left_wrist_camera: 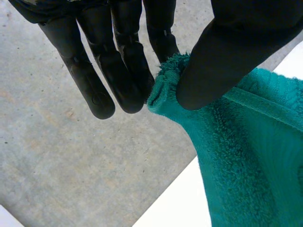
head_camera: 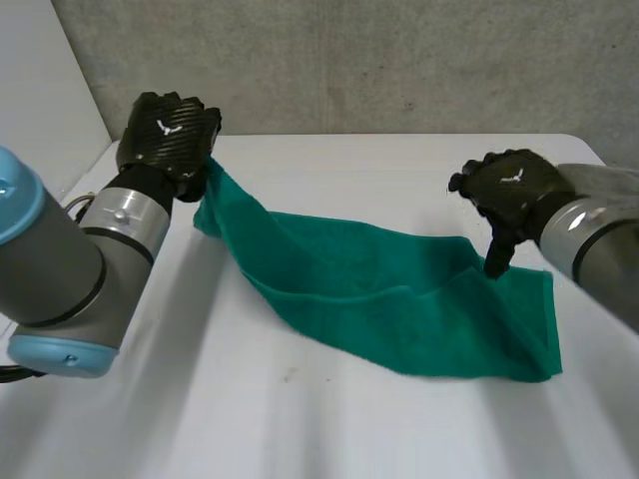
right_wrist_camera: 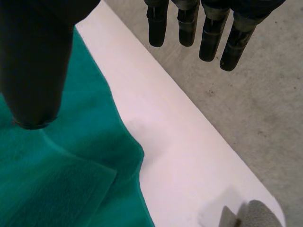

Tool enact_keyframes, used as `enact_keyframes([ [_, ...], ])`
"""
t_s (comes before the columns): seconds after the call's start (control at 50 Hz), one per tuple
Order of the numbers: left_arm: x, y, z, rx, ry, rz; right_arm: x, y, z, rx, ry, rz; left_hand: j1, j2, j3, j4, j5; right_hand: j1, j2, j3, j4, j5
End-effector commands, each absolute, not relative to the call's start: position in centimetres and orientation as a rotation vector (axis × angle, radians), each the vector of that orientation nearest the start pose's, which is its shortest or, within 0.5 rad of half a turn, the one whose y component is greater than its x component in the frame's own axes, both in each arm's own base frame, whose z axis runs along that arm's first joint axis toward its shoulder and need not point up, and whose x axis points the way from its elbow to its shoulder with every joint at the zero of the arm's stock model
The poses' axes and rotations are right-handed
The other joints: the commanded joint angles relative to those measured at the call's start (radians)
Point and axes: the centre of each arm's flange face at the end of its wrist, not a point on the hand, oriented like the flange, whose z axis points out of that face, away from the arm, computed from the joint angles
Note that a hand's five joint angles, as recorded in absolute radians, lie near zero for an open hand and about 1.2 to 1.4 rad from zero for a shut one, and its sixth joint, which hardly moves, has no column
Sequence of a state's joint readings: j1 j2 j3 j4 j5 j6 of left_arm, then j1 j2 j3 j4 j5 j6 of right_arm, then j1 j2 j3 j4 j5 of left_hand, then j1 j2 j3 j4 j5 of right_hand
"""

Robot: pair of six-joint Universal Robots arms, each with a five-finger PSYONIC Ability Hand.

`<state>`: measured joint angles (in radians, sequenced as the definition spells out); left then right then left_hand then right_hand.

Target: Fold the laundry.

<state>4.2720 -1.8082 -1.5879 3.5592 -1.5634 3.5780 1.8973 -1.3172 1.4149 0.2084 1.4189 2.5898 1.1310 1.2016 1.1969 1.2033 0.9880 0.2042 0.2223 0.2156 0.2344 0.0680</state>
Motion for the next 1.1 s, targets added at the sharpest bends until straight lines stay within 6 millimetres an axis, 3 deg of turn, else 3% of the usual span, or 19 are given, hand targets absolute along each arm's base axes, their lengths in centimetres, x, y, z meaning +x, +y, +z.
enact_keyframes([
  [0.02, -26.6, -26.2, 27.2, 0.866, 1.840, -2.402, 24.4, -28.9, 24.1, -1.203, 2.313, -1.567, 0.265, 0.195, 0.199, 0.193, 0.234, -0.030, -0.048, -0.041, -0.060, -0.068],
  [0.2, -26.2, -25.4, 27.3, 0.864, 1.840, -2.401, 24.1, -32.0, 20.6, -1.209, 2.405, -1.438, 0.265, 0.195, 0.199, 0.193, 0.234, 0.171, 0.153, 0.160, 0.141, 0.133],
  [0.4, -26.2, -25.4, 27.1, 0.867, 1.847, -2.395, 24.6, -32.6, 16.3, -1.229, 2.449, -1.306, 0.265, 0.195, 0.199, 0.193, 0.234, 0.230, 0.212, 0.219, 0.200, 0.192],
  [0.58, -26.0, -25.6, 27.1, 0.857, 1.848, -2.391, 24.6, -33.7, 14.6, -1.225, 2.469, -1.387, 0.265, 0.195, 0.199, 0.193, 0.234, 0.406, 0.388, 0.395, 0.376, 0.368],
  [0.66, -25.9, -25.7, 26.9, 0.858, 1.856, -2.382, 24.5, -34.1, 14.3, -1.218, 2.480, -1.420, 0.265, 0.195, 0.199, 0.193, 0.234, 0.567, 0.549, 0.556, 0.537, 0.529],
  [0.76, -25.8, -25.8, 26.8, 0.853, 1.861, -2.377, 24.5, -34.3, 14.4, -1.217, 2.475, -1.451, 0.265, 0.195, 0.199, 0.193, 0.234, 1.191, 1.172, 1.179, 1.160, 1.152],
  [1.04, -25.4, -26.2, 27.1, 0.830, 1.849, -2.376, 24.4, -33.5, 17.4, -1.231, 2.430, -1.523, 0.265, 0.195, 0.199, 0.193, 0.234, 1.176, 1.158, 1.164, 1.145, 1.137],
  [1.08, -25.4, -26.2, 27.0, 0.831, 1.851, -2.374, 24.4, -33.4, 17.4, -1.233, 2.423, -1.519, 0.265, 0.195, 0.199, 0.193, 0.234, 0.807, 0.789, 0.796, 0.777, 0.769],
  [1.1, -25.4, -26.2, 27.1, 0.832, 1.849, -2.376, 24.4, -33.3, 17.3, -1.234, 2.426, -1.512, 0.265, 0.195, 0.199, 0.193, 0.234, 0.497, 0.479, 0.486, 0.467, 0.459],
])
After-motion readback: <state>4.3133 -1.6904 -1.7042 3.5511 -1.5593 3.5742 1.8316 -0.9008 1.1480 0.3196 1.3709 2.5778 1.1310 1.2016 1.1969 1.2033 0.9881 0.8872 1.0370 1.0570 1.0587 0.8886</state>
